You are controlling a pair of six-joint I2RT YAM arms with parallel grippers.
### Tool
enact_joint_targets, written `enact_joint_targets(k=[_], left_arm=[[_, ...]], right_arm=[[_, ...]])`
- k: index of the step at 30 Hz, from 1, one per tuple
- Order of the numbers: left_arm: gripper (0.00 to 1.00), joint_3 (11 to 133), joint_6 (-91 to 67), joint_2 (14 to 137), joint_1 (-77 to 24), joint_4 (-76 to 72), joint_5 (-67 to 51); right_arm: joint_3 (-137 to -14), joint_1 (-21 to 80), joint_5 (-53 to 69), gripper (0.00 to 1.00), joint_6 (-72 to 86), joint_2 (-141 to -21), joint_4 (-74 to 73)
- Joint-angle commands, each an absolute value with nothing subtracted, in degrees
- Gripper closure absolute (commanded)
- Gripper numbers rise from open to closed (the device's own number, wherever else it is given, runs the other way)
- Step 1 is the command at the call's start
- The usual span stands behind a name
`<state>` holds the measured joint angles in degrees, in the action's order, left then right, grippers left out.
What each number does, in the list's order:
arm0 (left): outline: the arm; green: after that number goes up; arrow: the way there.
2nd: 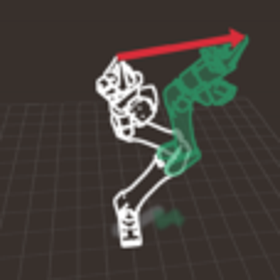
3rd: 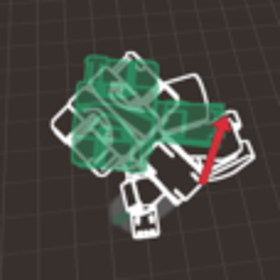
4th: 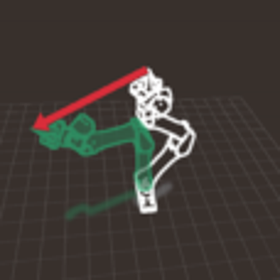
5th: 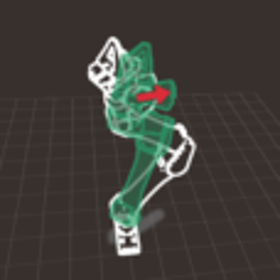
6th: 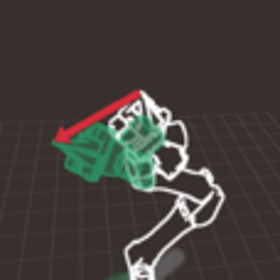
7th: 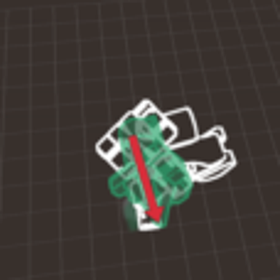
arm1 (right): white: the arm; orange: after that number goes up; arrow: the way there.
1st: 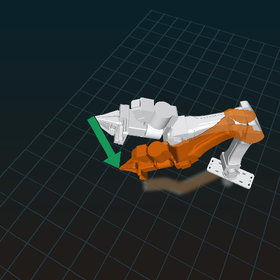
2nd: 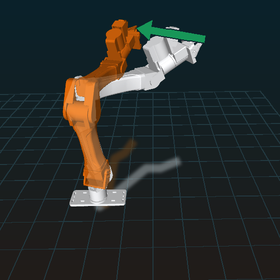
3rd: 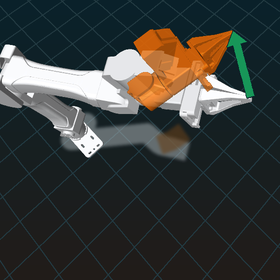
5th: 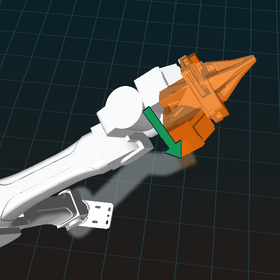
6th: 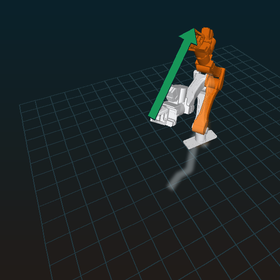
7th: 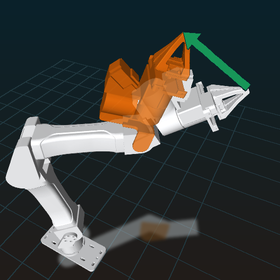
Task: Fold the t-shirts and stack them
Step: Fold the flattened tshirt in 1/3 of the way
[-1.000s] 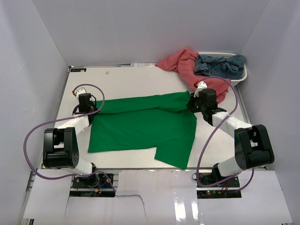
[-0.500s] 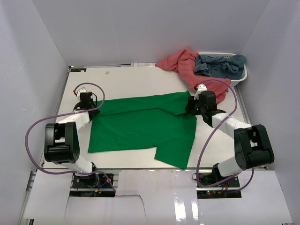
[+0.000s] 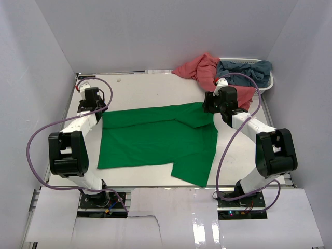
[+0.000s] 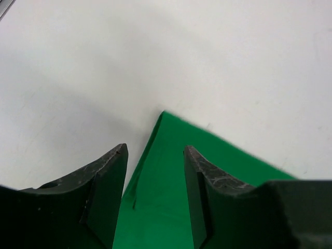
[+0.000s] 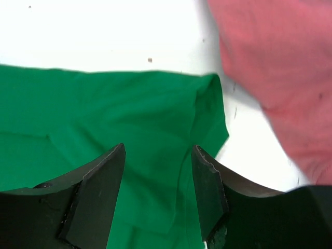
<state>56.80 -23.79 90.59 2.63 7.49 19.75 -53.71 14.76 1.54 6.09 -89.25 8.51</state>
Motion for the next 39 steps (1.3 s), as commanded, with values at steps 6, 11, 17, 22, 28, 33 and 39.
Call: enact_joint_targets(k=[6, 11, 17, 22, 28, 33, 39], left_arm=[[0.44, 63.8, -22.7, 100.1, 2.8, 6.7, 13.5], [0.44, 64.8, -22.1, 103.3, 2.9, 4.9, 13.7], [0.45, 67.0, -22.1, 104.4, 2.9, 3.0, 12.4], [0.45, 68.6, -22.1, 104.6, 2.9, 2.7, 12.0], [0.45, 69.1, -22.0, 105.0, 2.9, 1.7, 9.6], [0.46, 68.6, -21.7, 105.8, 2.9, 1.0, 7.9], [0.48, 67.6, -21.4, 106.6, 2.9, 1.1, 7.5]], right_arm=[[-67.1, 14.9, 2.7, 0.40, 4.8, -101.2, 9.9], [-73.7, 14.3, 3.5, 0.40, 4.9, -107.9, 8.7], [-78.7, 13.5, 4.6, 0.50, 5.4, -113.6, 7.4], [-77.4, 12.3, 4.5, 0.78, 7.1, -115.1, 7.3], [-74.8, 11.1, 4.2, 0.92, 7.4, -115.8, 7.4], [-73.8, 10.4, 4.0, 0.92, 8.7, -116.1, 7.1], [-77.2, 10.4, 2.9, 0.90, 8.9, -118.0, 1.9]])
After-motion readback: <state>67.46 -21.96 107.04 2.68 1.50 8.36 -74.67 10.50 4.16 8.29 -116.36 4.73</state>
